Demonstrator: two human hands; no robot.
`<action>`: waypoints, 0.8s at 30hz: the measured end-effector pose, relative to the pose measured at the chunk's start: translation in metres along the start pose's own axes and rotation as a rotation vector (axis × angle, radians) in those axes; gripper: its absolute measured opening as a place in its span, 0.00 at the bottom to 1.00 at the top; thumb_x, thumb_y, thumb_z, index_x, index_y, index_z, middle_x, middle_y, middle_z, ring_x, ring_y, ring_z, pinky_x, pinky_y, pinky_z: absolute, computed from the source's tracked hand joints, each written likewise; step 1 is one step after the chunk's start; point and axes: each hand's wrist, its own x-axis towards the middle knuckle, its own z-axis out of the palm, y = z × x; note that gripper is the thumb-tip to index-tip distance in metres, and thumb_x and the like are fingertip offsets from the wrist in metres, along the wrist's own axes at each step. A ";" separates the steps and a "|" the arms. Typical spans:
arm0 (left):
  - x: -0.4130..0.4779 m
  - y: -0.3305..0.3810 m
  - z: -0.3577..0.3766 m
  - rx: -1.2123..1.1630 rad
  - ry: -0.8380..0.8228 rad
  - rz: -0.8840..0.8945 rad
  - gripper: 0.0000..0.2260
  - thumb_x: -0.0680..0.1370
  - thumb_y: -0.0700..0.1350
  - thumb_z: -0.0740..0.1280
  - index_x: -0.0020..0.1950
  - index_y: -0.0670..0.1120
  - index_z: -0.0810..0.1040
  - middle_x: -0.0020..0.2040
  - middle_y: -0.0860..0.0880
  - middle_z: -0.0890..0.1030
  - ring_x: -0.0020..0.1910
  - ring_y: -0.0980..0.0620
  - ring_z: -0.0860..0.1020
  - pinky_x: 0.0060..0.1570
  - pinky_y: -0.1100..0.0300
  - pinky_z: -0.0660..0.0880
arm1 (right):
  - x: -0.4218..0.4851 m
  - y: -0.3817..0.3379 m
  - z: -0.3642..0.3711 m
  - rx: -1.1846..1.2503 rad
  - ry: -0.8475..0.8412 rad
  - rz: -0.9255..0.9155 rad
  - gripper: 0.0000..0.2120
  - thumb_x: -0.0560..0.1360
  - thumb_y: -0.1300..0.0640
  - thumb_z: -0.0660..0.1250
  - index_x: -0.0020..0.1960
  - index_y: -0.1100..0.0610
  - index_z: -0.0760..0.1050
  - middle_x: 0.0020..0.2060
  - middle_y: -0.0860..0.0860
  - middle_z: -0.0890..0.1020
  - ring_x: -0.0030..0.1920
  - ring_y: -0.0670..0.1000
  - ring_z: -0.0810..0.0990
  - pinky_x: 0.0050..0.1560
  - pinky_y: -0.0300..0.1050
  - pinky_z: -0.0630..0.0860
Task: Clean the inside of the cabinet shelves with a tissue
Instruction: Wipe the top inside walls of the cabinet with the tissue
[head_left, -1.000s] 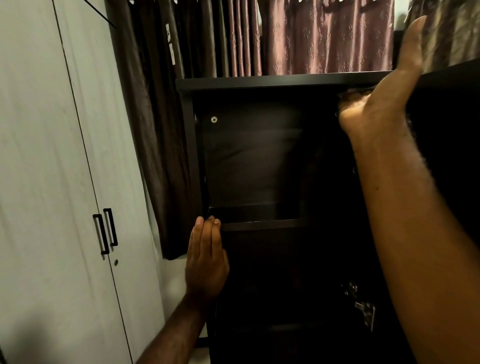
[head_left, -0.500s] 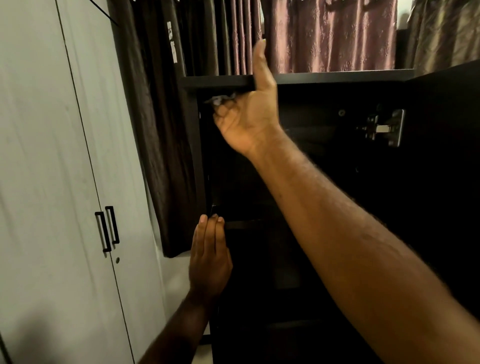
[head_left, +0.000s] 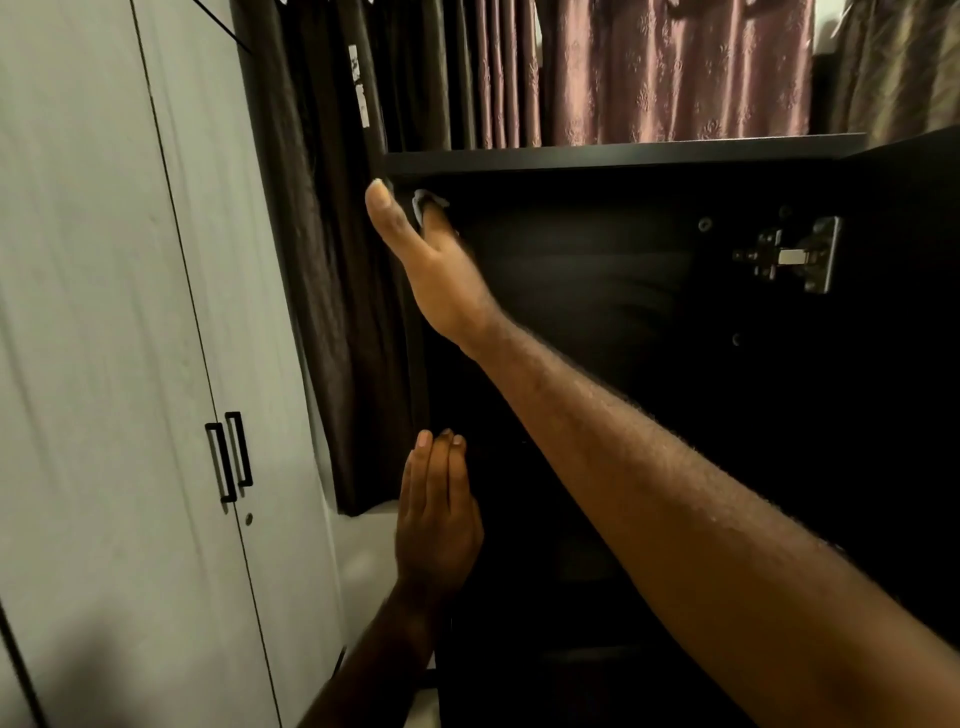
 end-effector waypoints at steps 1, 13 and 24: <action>0.000 0.000 0.000 -0.005 -0.002 -0.005 0.22 0.82 0.41 0.58 0.75 0.38 0.62 0.71 0.39 0.69 0.76 0.40 0.61 0.72 0.42 0.66 | -0.003 0.004 -0.001 -0.028 0.028 -0.013 0.37 0.80 0.37 0.57 0.80 0.55 0.51 0.78 0.52 0.59 0.77 0.51 0.58 0.73 0.50 0.56; 0.002 0.002 -0.005 -0.029 -0.015 0.006 0.25 0.78 0.38 0.60 0.75 0.38 0.61 0.71 0.39 0.66 0.76 0.40 0.60 0.74 0.45 0.61 | -0.048 0.078 -0.015 -0.187 0.094 -0.011 0.09 0.79 0.53 0.68 0.40 0.50 0.79 0.30 0.41 0.79 0.33 0.37 0.78 0.35 0.31 0.72; 0.009 0.027 -0.034 -0.018 -0.166 -0.095 0.29 0.76 0.42 0.65 0.75 0.35 0.62 0.73 0.36 0.67 0.77 0.38 0.58 0.75 0.41 0.60 | -0.090 0.088 -0.104 -1.305 0.013 -0.086 0.15 0.79 0.56 0.61 0.65 0.54 0.74 0.64 0.52 0.74 0.54 0.60 0.81 0.52 0.53 0.80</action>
